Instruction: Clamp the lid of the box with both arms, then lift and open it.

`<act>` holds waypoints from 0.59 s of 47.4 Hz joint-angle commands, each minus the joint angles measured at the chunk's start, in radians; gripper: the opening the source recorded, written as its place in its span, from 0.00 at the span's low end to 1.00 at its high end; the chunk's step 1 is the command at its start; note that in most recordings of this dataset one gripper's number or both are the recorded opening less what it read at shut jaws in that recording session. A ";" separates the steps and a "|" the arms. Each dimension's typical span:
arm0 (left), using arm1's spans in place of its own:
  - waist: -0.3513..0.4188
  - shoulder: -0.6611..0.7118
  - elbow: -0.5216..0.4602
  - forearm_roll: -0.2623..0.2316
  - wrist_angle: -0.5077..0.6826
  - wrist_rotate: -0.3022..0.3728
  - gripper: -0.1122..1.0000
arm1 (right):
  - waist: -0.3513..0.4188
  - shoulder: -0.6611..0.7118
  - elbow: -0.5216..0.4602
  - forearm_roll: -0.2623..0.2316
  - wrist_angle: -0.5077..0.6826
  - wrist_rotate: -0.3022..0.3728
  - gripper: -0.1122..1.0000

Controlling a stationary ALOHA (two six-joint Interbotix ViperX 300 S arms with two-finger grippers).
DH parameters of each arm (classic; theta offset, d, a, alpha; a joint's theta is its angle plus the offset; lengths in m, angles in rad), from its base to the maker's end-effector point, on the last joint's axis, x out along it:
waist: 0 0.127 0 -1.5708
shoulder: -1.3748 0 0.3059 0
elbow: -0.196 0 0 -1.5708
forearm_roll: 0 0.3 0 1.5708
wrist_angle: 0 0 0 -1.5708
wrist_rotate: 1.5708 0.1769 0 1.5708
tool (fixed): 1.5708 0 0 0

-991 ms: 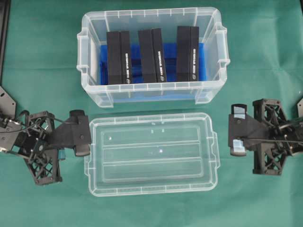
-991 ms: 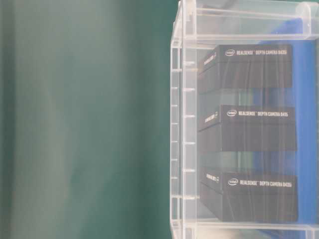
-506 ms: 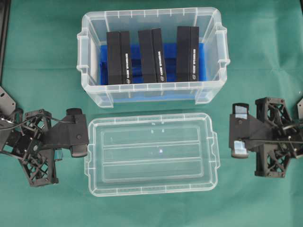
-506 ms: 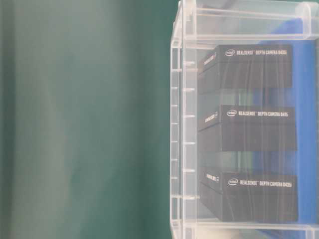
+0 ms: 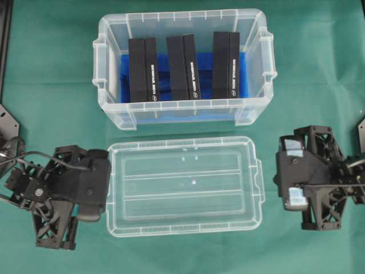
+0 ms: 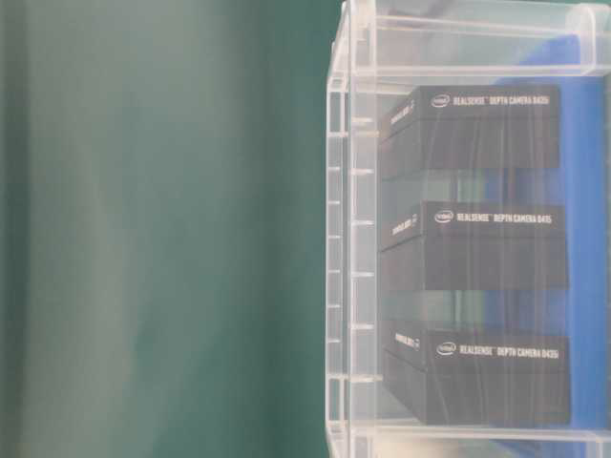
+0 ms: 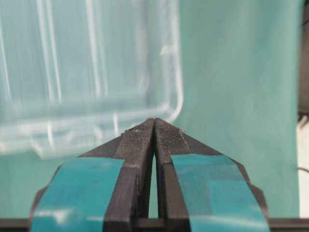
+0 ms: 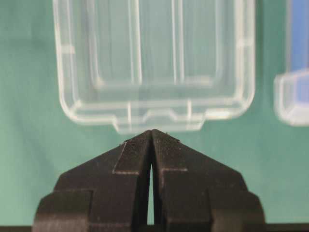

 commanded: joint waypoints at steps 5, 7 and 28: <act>0.025 -0.029 -0.081 0.005 -0.023 0.114 0.11 | 0.005 -0.049 -0.092 -0.078 -0.011 -0.002 0.10; 0.037 -0.032 -0.095 0.005 -0.025 0.135 0.11 | 0.005 -0.061 -0.106 -0.104 -0.009 -0.002 0.10; 0.267 -0.129 -0.176 0.003 -0.106 0.391 0.11 | -0.098 -0.216 -0.140 -0.422 -0.034 0.009 0.10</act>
